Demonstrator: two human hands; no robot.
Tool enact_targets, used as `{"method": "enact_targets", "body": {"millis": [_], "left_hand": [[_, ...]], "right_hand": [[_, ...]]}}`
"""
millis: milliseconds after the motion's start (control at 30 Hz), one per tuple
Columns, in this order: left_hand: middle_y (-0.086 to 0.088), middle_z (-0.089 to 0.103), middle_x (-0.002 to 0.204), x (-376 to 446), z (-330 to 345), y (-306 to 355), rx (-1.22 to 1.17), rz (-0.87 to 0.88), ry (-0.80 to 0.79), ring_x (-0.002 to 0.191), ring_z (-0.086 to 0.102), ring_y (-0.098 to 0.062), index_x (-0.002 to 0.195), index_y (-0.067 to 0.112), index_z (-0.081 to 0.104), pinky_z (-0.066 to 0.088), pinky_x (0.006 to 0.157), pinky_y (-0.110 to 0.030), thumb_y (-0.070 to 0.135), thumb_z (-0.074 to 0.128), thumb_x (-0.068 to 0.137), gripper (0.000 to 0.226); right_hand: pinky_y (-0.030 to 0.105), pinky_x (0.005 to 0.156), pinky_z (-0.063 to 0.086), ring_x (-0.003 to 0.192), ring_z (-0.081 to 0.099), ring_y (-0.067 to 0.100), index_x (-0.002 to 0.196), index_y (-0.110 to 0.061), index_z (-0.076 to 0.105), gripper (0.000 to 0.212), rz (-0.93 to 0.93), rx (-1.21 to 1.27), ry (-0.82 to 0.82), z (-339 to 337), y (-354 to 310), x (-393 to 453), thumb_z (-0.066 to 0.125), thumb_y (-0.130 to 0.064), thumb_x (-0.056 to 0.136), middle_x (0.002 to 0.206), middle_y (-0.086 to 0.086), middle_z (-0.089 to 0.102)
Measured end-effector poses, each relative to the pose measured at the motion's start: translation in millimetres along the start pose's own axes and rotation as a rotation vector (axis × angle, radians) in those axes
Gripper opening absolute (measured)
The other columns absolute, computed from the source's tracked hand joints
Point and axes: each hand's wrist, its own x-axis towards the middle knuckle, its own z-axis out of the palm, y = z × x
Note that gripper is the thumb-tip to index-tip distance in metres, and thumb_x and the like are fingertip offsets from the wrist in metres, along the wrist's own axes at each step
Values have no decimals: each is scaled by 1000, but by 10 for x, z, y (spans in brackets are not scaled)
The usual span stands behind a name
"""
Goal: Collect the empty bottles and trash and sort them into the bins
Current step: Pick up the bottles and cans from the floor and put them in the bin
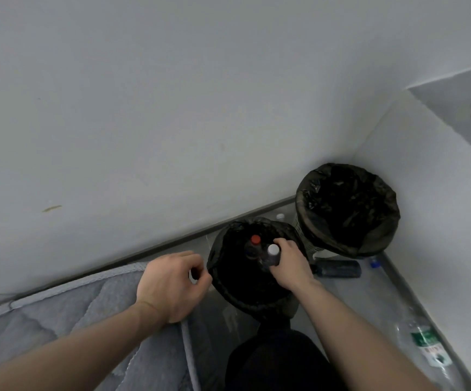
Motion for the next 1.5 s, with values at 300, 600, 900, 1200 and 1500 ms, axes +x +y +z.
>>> {"method": "enact_targets", "body": {"millis": [300, 600, 900, 1200, 1500], "left_hand": [[10, 63, 89, -15, -150, 149, 59, -33, -81, 80, 67, -20, 83, 31, 55, 47, 63, -32, 53, 53, 80, 23], [-2, 47, 134, 51, -348, 1170, 51, 270, -203, 115, 56, -30, 123, 22, 56, 49, 95, -40, 30, 66, 81, 44], [3, 36, 149, -836, -293, 3349, 36, 921, -259, 131, 45, -25, 131, 25, 56, 41, 107, -40, 29, 60, 81, 50], [2, 37, 141, -1724, 232, 4412, 171, 1192, -456, 126, 44, -22, 129, 25, 53, 38, 108, -39, 28, 59, 85, 45], [0, 34, 153, -2417, 1485, 4828, 403, 1155, -813, 130, 48, -27, 138, 28, 46, 44, 106, -46, 32, 60, 86, 54]], "right_hand": [[36, 100, 47, 126, 55, 24, 144, -27, 44, 62, 38, -105, 125, -886, 371, -1224, 66, -29, 85, 152, -2, 36], [36, 114, 37, 139, 40, 32, 156, -26, 25, 78, 335, -129, 288, -1219, 1225, -3246, 60, -23, 86, 162, 4, 21], [39, 121, 29, 149, 23, 28, 157, -29, 27, 78, 510, -57, 439, -1228, 1641, -4663, 59, -20, 86, 168, 1, 11], [38, 118, 33, 147, 29, 29, 154, -28, 34, 75, 801, 56, 543, -1084, 2573, -5944, 66, -33, 87, 165, 2, 18], [33, 109, 41, 131, 51, 25, 139, -19, 53, 60, 1057, 468, 508, 182, 3992, -6501, 69, -30, 83, 147, 8, 47]]}}
